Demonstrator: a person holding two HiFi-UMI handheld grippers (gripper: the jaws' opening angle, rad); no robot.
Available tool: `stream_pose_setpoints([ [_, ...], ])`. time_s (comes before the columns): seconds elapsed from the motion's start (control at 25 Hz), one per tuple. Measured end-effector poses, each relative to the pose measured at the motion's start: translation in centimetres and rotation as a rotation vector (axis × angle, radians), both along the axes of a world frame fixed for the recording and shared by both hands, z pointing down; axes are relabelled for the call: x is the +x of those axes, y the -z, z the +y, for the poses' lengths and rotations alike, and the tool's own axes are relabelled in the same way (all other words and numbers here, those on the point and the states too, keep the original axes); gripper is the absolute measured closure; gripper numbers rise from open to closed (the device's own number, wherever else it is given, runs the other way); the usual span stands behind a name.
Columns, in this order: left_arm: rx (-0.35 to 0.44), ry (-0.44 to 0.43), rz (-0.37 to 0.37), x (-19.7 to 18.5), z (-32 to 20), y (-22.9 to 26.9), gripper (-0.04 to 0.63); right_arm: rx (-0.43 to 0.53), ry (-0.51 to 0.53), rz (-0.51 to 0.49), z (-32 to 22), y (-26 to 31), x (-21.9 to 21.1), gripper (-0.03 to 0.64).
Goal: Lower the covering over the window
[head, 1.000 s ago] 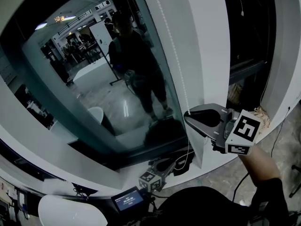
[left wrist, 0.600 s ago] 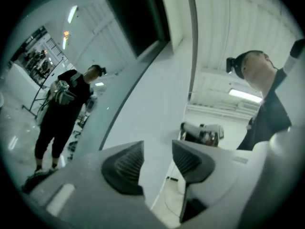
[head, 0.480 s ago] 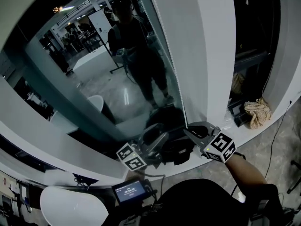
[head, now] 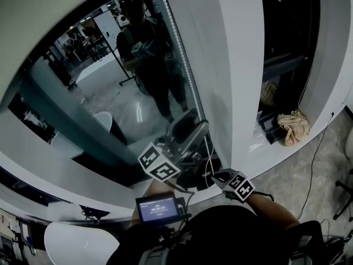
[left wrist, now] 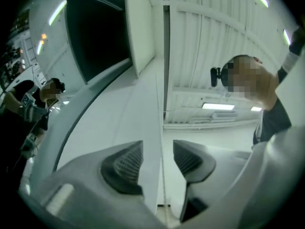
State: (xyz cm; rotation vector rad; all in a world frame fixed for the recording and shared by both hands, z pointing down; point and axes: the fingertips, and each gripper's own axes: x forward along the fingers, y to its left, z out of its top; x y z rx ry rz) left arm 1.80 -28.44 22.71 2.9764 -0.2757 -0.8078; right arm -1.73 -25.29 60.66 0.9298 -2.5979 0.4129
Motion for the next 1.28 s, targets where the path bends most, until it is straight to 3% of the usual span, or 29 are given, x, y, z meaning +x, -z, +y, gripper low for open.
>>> stream_pose_setpoints([
  [0.2,-0.008,-0.087,0.057,0.7,0.4,2.1,0.413,-0.161,-0.003,0.075,3.1,-6.9,0.2,0.604],
  [0.28,0.002,-0.101,0.063,1.0,0.6,2.4,0.49,-0.214,0.004,0.079,4.0,-8.0,0.1,0.604],
  [0.32,0.014,-0.1,0.063,1.1,0.7,2.4,0.576,-0.227,0.003,0.077,4.2,-8.2,0.1,0.604],
  [0.52,-0.014,-0.076,0.08,0.5,-0.1,1.9,0.583,-0.262,-0.043,0.062,4.1,-8.9,1.4,0.601],
  [0.64,-0.031,-0.004,0.013,0.0,-1.1,-0.1,0.583,-0.312,-0.106,0.037,4.3,-9.5,3.3,0.587],
  [0.72,-0.028,0.047,-0.056,0.0,-1.2,-2.4,0.583,-0.292,-0.161,-0.05,4.0,-7.7,4.5,0.544],
  [0.84,-0.042,0.107,-0.166,0.4,-1.1,-7.1,0.583,-0.139,-0.245,-0.311,2.0,1.0,6.1,0.54],
  [0.96,-0.11,0.101,-0.253,1.0,-0.3,-12.8,0.583,0.125,-0.286,-0.499,0.2,14.1,7.7,0.54],
  [1.12,-0.216,0.042,-0.301,1.2,2.2,-18.4,0.583,0.448,-0.215,-0.544,0.3,29.6,8.1,0.537],
  [1.28,-0.236,-0.018,-0.39,2.0,5.8,-22.4,0.583,0.582,-0.073,-0.607,0.9,42.0,6.7,0.522],
])
